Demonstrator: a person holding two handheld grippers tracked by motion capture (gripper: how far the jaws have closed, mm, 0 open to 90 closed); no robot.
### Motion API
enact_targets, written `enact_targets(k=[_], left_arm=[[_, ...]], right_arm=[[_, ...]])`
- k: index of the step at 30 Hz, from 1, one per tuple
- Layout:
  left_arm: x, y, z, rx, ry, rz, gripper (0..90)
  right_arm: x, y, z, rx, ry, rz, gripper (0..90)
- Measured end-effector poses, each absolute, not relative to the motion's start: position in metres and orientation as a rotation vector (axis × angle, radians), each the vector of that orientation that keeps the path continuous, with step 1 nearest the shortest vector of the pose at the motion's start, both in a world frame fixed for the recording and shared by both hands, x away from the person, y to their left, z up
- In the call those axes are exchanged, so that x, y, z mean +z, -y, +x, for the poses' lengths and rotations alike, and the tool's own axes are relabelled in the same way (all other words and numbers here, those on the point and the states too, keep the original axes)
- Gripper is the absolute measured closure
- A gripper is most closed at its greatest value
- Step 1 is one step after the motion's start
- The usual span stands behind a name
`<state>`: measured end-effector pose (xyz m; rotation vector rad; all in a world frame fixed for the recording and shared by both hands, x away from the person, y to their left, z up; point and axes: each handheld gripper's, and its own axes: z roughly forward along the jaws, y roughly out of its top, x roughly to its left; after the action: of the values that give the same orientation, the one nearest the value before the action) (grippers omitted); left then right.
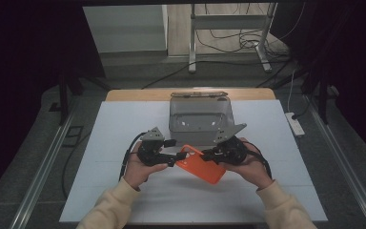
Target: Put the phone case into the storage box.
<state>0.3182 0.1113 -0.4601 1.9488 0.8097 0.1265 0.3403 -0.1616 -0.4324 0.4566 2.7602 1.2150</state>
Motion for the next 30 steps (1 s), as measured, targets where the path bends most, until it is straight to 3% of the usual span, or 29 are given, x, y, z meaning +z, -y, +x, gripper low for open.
enact_targets(k=[10,30], left_arm=[[-0.460,-0.116,0.313,0.182,-0.833,1.964,21.3],[-0.474,-0.144,0.296,0.285,-0.884,1.970,18.3]], right_arm=[[-0.431,0.163,0.340,1.213,-2.739,0.467,81.0],[-0.430,0.163,0.337,1.173,-2.701,0.472,80.9]])
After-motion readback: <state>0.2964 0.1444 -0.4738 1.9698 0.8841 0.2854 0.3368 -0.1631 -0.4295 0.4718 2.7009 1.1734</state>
